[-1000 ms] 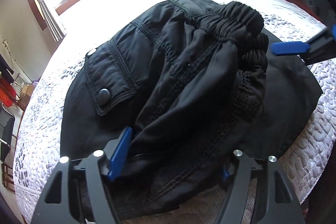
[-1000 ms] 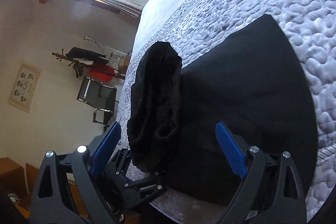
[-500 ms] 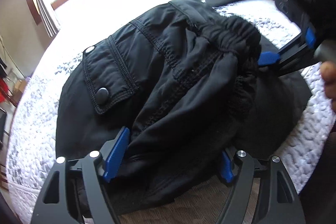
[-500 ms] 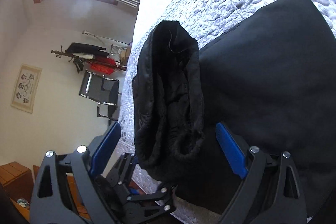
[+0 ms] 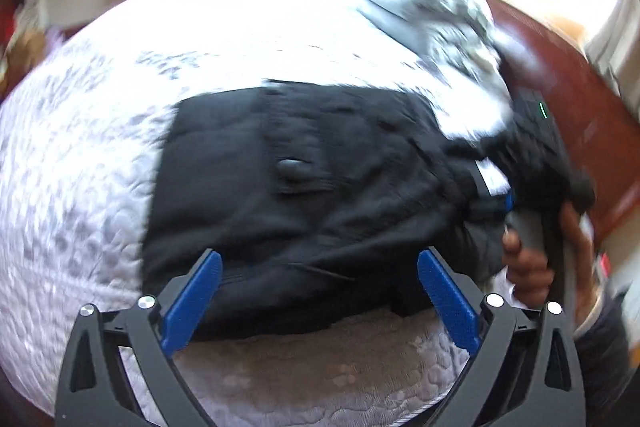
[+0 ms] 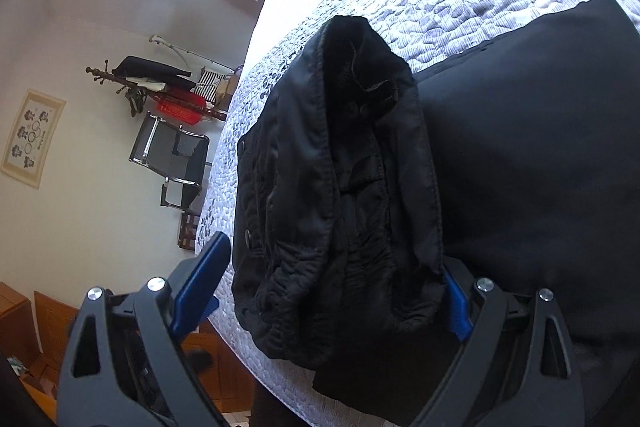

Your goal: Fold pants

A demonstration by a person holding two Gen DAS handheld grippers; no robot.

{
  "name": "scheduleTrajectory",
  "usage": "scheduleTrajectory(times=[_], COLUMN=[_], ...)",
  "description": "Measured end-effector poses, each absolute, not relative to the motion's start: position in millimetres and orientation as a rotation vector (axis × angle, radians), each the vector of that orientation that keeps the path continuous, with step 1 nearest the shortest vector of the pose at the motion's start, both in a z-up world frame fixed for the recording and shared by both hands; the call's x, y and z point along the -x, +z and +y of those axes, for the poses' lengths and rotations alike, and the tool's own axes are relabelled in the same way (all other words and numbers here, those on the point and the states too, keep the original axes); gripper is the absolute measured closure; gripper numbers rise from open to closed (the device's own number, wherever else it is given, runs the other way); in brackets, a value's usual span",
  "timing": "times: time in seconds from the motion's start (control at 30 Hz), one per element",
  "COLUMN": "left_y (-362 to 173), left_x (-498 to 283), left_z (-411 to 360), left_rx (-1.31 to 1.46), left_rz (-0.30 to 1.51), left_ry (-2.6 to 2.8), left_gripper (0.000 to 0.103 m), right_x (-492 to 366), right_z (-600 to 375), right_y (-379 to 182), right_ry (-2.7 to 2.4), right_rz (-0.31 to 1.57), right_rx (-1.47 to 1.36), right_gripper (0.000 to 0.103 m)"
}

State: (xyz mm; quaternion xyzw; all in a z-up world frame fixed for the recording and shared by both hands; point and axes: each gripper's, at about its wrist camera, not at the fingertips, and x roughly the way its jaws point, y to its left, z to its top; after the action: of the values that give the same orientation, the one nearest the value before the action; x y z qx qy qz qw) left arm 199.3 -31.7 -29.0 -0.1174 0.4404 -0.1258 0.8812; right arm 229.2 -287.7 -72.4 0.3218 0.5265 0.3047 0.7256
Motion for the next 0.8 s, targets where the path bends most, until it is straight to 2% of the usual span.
scheduleTrajectory(times=[0.2,0.27,0.33,0.53,0.63,0.8], left_y=[-51.9,-59.9,-66.9,-81.0,-85.4,-84.8], left_x=[-206.1,-207.5,-207.4,-205.0,-202.0,-200.8], left_z=[33.4,42.9,45.4,38.5,38.7,43.5], left_rx=[0.334,0.352,0.364,0.342,0.359,0.392], left_rz=[0.958,0.970,0.982,1.025,1.031,1.036], left_ry=[-0.056,-0.034,-0.026,-0.032,-0.032,-0.032], left_gripper=[0.004,0.004,0.004,0.004,0.004,0.004], right_x=[-225.3,-224.5,-225.9,-226.3,-224.4,-219.7], right_z=[-278.1,-276.8,-278.4,-284.8,-280.6,-275.2], right_y=[-67.7,-69.1,-71.3,-76.8,-70.6,-56.6], right_ry=[0.661,0.652,0.632,0.630,0.633,0.645], right_rz=[1.153,1.156,1.166,1.169,1.150,1.119], right_rx=[-0.671,-0.670,-0.671,-0.722,-0.696,-0.660], right_gripper=[0.012,0.020,0.036,0.063,0.071,0.076])
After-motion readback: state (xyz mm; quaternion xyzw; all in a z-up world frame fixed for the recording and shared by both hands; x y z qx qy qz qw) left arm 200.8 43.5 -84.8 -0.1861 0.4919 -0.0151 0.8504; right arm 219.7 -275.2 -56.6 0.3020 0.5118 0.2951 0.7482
